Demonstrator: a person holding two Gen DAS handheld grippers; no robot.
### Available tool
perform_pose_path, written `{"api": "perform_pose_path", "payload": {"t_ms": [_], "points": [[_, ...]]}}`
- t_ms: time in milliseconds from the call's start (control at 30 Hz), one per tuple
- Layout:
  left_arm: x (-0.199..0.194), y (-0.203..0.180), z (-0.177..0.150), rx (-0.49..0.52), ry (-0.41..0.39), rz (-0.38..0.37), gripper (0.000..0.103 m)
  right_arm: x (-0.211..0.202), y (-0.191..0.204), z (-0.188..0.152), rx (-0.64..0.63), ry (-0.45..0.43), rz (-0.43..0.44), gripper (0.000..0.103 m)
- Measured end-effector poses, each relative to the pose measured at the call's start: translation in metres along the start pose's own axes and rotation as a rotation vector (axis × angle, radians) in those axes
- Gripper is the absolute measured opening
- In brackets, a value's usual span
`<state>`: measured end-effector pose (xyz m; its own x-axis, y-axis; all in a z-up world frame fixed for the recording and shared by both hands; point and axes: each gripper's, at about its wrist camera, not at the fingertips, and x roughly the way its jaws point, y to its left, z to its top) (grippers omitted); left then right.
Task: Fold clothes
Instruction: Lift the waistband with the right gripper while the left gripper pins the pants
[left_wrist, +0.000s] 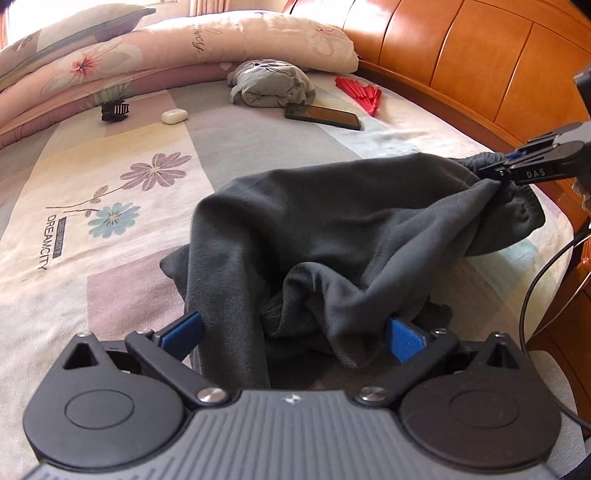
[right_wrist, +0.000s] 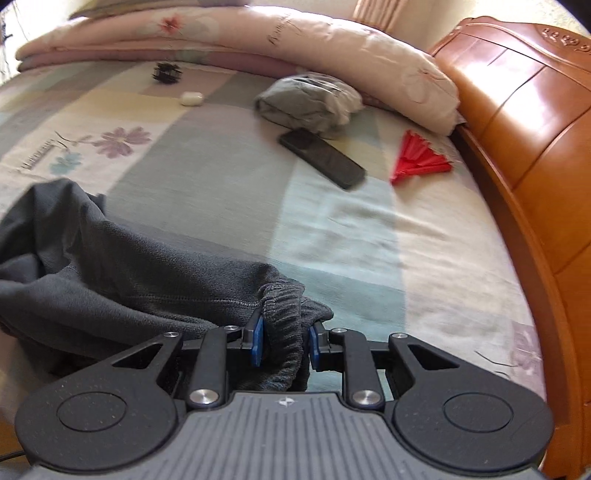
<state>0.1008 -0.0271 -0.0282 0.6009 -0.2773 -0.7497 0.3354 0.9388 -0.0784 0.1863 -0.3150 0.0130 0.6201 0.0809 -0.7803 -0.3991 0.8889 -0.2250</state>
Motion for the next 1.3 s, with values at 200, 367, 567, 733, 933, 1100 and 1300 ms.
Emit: {"api": "perform_pose_path", "payload": {"t_ms": [200, 367, 567, 733, 933, 1100, 1300], "points": [[0.000, 0.003, 0.001, 0.000, 0.000, 0.003, 0.102, 0.005, -0.044, -0.010, 0.113, 0.024, -0.087, 0.027], [0.005, 0.003, 0.002, 0.010, 0.013, 0.014, 0.102, 0.004, -0.022, -0.021, 0.091, 0.033, 0.037, 0.027], [0.005, 0.001, 0.003, 0.024, 0.013, 0.009, 0.102, 0.000, 0.033, -0.044, 0.019, 0.083, 0.262, 0.028], [0.005, -0.003, 0.007, 0.044, 0.003, 0.008, 0.102, 0.003, 0.048, -0.065, 0.064, 0.130, 0.376, 0.033], [0.006, -0.008, 0.008, 0.062, 0.004, 0.005, 0.102, -0.010, 0.028, -0.079, 0.185, 0.116, 0.421, 0.057], [0.010, -0.014, 0.014, 0.086, 0.000, -0.002, 0.102, -0.030, -0.005, -0.076, 0.245, 0.049, 0.352, 0.066], [0.007, -0.022, 0.021, 0.139, -0.007, -0.011, 0.102, -0.020, -0.055, -0.055, 0.355, -0.008, 0.337, 0.071]]}}
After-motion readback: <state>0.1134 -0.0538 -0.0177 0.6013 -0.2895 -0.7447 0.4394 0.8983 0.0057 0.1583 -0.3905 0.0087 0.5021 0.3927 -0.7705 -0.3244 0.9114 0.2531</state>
